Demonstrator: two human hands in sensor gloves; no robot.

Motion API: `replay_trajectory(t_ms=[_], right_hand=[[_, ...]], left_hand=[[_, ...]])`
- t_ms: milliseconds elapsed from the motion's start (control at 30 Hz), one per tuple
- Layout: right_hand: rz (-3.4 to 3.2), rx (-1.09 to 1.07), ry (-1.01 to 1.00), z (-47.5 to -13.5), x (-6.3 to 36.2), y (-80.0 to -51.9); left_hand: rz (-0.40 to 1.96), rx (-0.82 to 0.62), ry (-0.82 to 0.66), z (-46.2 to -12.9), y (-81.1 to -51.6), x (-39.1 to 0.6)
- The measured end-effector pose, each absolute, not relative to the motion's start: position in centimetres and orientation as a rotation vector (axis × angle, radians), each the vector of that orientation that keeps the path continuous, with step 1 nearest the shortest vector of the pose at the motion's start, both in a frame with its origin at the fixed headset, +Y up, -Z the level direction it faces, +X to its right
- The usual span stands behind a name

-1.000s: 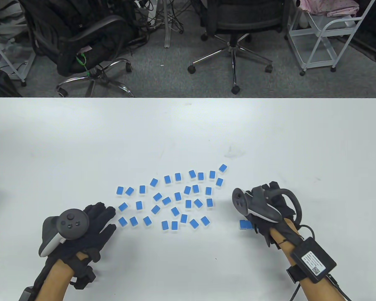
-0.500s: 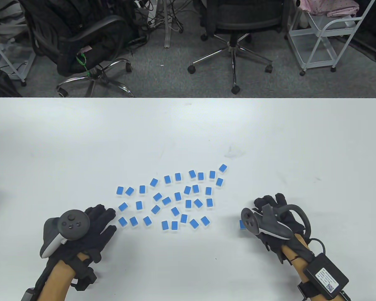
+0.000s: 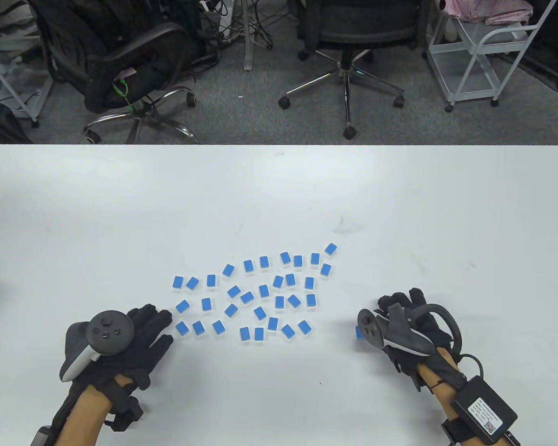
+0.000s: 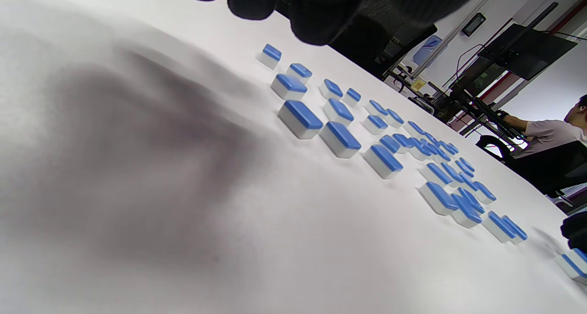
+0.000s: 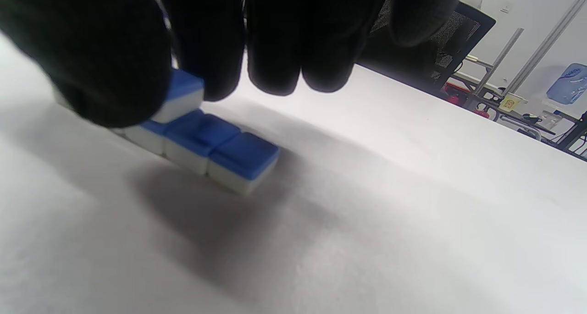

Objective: Build mahjong tile wall

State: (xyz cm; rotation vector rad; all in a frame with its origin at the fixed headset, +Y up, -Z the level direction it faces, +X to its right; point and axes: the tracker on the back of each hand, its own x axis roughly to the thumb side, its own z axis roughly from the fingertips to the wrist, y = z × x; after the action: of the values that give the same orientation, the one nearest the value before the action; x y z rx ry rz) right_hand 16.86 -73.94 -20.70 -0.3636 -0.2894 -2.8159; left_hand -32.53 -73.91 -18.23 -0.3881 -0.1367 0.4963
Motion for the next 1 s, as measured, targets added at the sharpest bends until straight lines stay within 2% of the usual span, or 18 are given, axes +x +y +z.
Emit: replay_trajectory(t_ms=[200,333,533,800,1000], right_hand=[[-2.832,-0.354,-0.313,-20.6,17.2,-73.6],[-2.966,-0.323,-0.285,-20.7,18.3,-72.5],[-3.051,-0.173,-0.089,-21.8,18.6,-71.1],[-2.848,-0.175,-0.186,-26.5,11.9,-70.2],[-2.705,-0.116,-0.24,-30.2,6.1,-71.9]], left_hand=[[0.497,-0.395,-0.136,-18.1,-73.9,-32.5],[0.499,-0.386,-0.139,-18.1,-73.8,-32.5],[0.495,-0.386,-0.155,-18.0,-73.8,-32.1],[0.497,-0.37,-0.16,-18.0,-73.5,-32.2],[0.499,-0.36,-0.161,-18.0,-73.4,-32.4]])
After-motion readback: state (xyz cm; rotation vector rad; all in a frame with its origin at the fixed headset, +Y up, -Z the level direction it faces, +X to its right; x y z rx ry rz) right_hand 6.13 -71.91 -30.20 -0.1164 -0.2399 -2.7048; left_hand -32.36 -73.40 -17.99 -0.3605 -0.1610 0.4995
